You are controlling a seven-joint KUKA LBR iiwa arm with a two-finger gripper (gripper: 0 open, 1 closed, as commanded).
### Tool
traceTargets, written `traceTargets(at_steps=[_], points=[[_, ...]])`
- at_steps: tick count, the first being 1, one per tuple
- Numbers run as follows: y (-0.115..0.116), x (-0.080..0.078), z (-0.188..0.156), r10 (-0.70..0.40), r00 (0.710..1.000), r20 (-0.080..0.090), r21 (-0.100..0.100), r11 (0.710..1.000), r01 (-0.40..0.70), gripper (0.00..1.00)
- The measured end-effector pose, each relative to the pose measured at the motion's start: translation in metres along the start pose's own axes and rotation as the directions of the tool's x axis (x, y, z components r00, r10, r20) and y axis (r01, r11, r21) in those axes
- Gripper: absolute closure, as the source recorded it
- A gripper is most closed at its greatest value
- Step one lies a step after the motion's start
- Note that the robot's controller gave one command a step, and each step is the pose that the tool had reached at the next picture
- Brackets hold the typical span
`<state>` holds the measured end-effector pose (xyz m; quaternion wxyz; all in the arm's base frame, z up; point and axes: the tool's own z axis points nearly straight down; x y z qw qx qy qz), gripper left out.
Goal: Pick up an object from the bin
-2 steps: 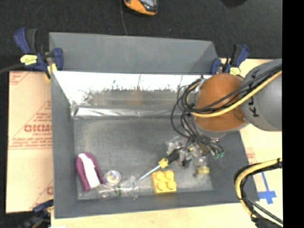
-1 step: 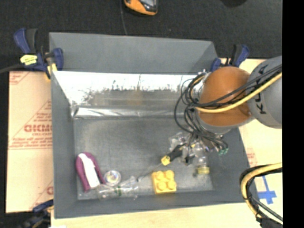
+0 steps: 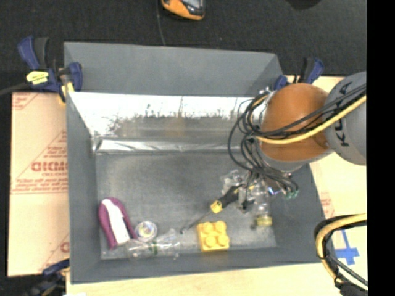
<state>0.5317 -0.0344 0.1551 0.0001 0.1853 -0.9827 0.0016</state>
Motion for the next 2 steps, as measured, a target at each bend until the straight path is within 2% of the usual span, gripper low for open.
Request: traceTargets(at_steps=[2], points=[[-0.001,0.000,-0.042,0.005,1.000,-0.001,0.000,1.000,-0.005,1.00]])
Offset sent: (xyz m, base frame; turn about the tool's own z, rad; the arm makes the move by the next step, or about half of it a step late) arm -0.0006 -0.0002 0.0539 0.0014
